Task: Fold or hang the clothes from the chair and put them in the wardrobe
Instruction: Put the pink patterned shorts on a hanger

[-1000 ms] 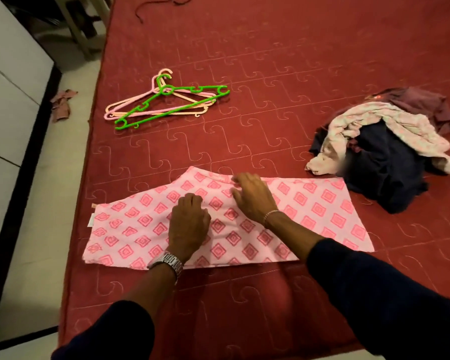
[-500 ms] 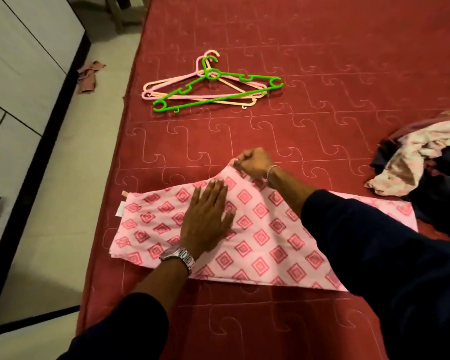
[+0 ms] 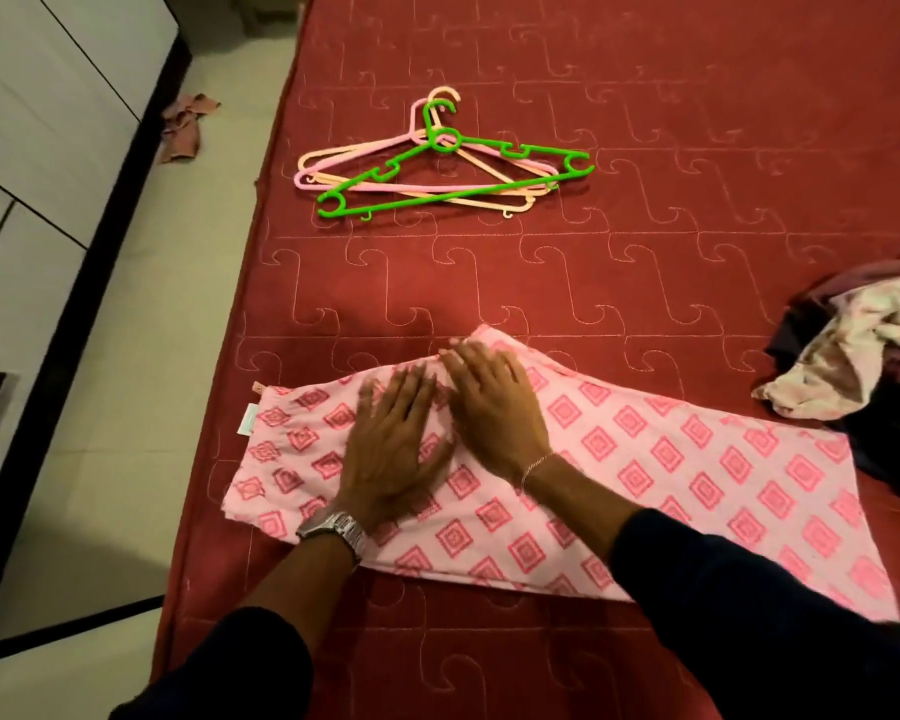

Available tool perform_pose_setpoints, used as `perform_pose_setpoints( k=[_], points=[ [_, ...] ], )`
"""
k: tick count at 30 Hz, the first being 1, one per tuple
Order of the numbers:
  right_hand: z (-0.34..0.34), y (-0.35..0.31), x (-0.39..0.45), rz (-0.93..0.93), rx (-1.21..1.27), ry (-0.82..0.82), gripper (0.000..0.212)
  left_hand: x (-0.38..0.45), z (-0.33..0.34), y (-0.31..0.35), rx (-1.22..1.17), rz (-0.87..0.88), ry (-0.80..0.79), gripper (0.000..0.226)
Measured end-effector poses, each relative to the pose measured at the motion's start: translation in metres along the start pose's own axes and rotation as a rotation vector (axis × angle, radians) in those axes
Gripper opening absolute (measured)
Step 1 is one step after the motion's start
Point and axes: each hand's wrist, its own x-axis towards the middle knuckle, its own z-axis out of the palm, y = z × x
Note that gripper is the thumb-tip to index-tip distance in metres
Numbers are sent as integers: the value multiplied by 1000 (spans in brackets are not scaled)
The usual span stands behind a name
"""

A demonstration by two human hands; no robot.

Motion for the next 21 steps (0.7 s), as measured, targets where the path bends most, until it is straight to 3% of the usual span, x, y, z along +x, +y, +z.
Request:
perform_pose_setpoints(
  k=[4, 10, 14, 17, 21],
  points=[
    [2, 27, -30, 114, 23, -253, 64, -4, -5, -11, 61, 10, -23, 81],
    [-28, 81, -59, 304, -77, -216, 67, 5, -10, 8, 63, -21, -54, 91],
    [-19, 59, -72, 148, -33, -307, 68, 16, -8, 43, 40, 180, -63, 88],
    [-17, 59, -74, 196, -8, -339, 67, 23, -5, 41, 24, 145, -84, 89],
    [-30, 61, -40, 236, 67, -230, 65, 49, -14, 27, 27, 179, -88, 88]
  ],
)
